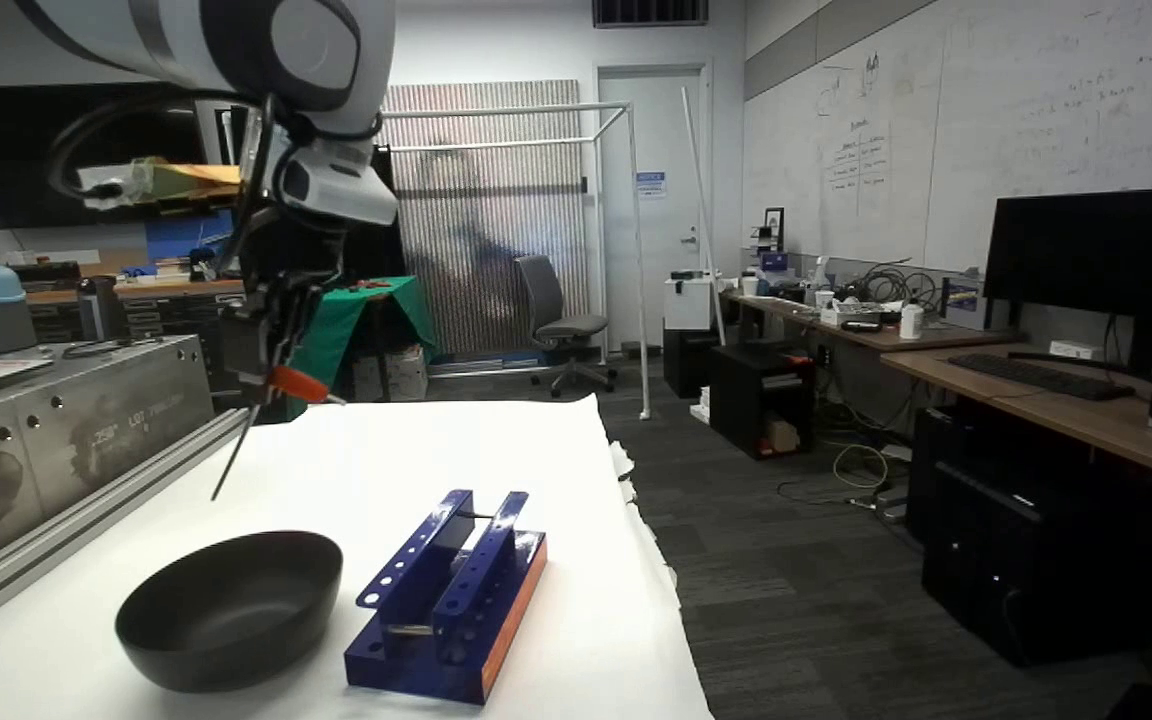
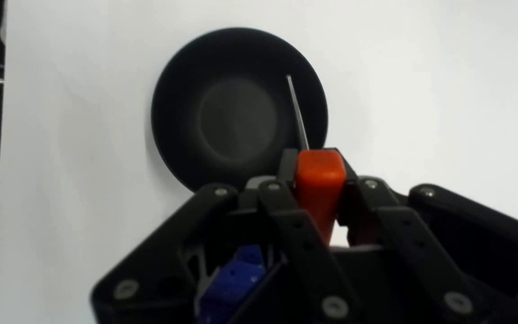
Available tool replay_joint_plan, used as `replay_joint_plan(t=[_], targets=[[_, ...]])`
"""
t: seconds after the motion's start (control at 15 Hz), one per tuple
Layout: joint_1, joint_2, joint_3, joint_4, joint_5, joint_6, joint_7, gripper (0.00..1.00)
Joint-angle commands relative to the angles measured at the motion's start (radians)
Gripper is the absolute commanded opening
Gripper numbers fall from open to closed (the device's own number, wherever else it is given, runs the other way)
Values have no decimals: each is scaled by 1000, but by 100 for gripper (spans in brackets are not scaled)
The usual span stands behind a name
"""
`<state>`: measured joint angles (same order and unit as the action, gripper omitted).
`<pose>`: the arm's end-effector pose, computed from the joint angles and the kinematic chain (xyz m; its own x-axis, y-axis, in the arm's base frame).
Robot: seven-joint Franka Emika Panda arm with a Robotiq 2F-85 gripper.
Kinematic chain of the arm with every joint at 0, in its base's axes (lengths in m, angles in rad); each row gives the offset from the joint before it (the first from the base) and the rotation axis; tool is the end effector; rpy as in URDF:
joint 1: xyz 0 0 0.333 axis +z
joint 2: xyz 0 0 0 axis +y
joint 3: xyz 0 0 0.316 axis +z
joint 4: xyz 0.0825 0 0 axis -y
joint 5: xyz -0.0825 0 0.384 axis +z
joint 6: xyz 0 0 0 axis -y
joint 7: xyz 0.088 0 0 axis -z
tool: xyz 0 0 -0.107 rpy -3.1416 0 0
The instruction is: Put the orange object into the black bowl.
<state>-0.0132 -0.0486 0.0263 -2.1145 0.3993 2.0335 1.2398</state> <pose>0.5304 0.0290 0.4369 0.1568 -0.9262 -0.3429 -0.9876 -0.1483 -0.0511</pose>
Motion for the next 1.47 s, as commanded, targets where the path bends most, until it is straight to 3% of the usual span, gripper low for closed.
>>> replay_joint_plan(t=[0.0,0.2,0.6,0.93,1.4], targets=[[29,-98,14,-172,77,40,-41,5],[53,-141,40,-285,71,72,-20,5],[81,-242,120,-476,8,353,47,5],[76,-286,60,-458,91,259,-40,5],[18,-307,41,-475,32,309,1,5]])
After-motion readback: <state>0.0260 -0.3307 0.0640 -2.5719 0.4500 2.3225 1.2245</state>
